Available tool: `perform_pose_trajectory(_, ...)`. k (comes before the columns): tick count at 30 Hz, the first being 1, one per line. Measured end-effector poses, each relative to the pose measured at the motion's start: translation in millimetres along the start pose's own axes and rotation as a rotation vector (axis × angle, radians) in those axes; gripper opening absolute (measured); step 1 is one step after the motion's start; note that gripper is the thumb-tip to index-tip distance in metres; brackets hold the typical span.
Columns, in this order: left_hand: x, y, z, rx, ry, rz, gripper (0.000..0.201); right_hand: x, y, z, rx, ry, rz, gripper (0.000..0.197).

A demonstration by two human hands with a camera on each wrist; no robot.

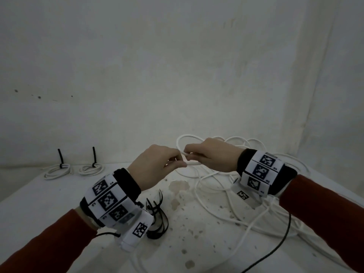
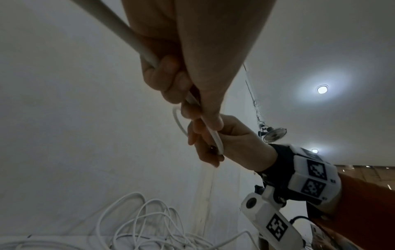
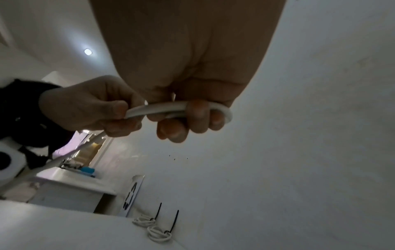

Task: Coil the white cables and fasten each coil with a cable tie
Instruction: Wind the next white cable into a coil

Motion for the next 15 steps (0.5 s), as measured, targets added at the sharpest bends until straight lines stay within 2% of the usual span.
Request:
perform_pose_trajectory(3,-2.2,-2.8,-0.6,0.051,-0.006,-0.014,0.027,4.3,3.4,-6.1,0.022,-0.050,0.069,0.036)
perform_pose_trajectory(5,-4.7,-9.3,1.1,0.098,-0.003,-0.014,0.025,9.3,5.0,-10.0,0.091,-0.075,0.197,0.049)
perform_pose_trajectory(11,1.6,-18.9,11.7,0.173,-0.059,-0.129,0.019,16.4,2.5,-17.9,0.268,-0.040,0.986,0.050)
perform_pose_trajectory(15,2.4,-18.9,25.5,0.270,-0.180,-0.309,0.023,14.1,-9.1,-21.8,0.392,-0.046,1.515,0.047)
Point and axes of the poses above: each hand's wrist, its own z-axis towards the middle knuckle, its own y-axis out of the palm, x = y × z, the point moved 2 cm from there along z, towards the middle knuckle, and after that the axes turned 7 degrees about z, right-handed, at the moved point
